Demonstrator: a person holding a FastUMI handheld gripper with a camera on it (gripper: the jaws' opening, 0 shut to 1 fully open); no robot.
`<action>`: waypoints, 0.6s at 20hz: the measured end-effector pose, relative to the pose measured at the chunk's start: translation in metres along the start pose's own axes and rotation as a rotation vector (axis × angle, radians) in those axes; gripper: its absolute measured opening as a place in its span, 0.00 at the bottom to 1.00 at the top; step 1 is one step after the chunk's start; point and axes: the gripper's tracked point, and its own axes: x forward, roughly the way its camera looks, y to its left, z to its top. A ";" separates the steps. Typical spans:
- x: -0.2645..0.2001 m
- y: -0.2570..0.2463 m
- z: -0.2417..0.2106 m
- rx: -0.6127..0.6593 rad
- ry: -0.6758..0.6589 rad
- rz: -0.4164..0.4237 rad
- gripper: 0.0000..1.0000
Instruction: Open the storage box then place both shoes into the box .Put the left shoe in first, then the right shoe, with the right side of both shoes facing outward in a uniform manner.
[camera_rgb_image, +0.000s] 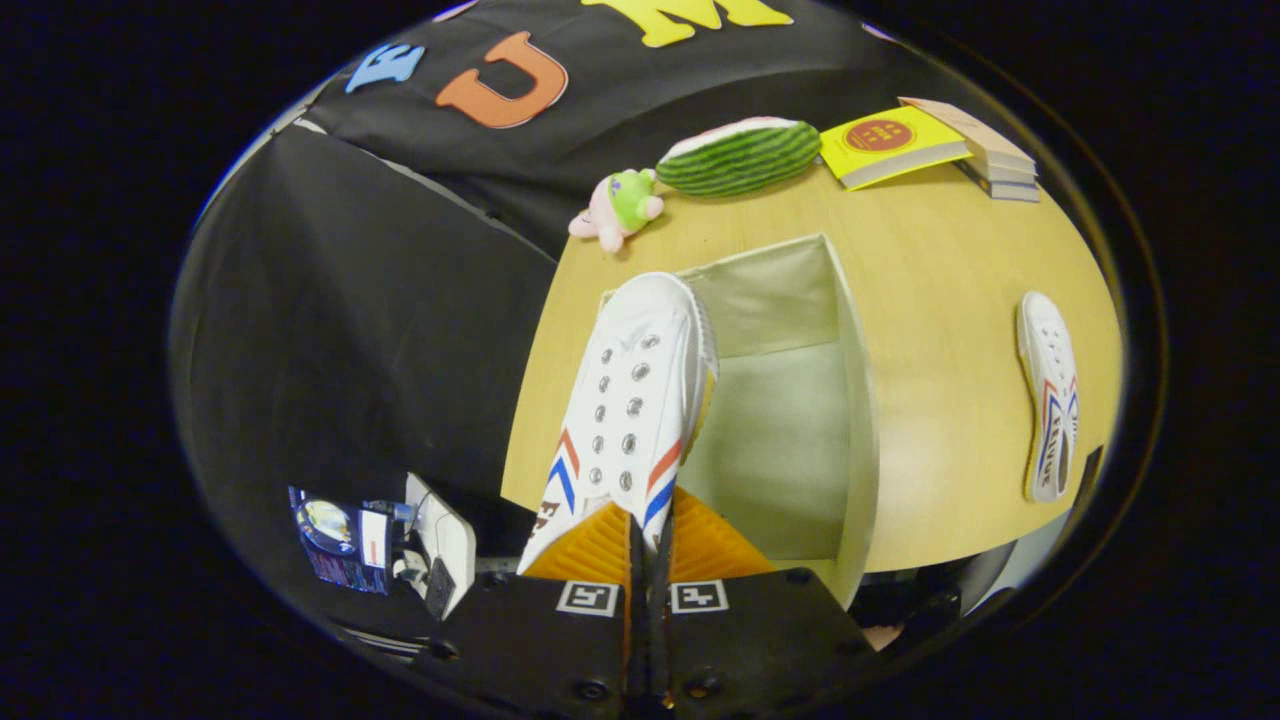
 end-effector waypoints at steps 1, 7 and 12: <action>0.007 -0.003 0.001 0.011 0.004 -0.013 0.06; 0.033 0.007 0.005 0.077 0.045 0.030 0.17; 0.030 0.025 0.016 0.018 0.004 0.083 0.45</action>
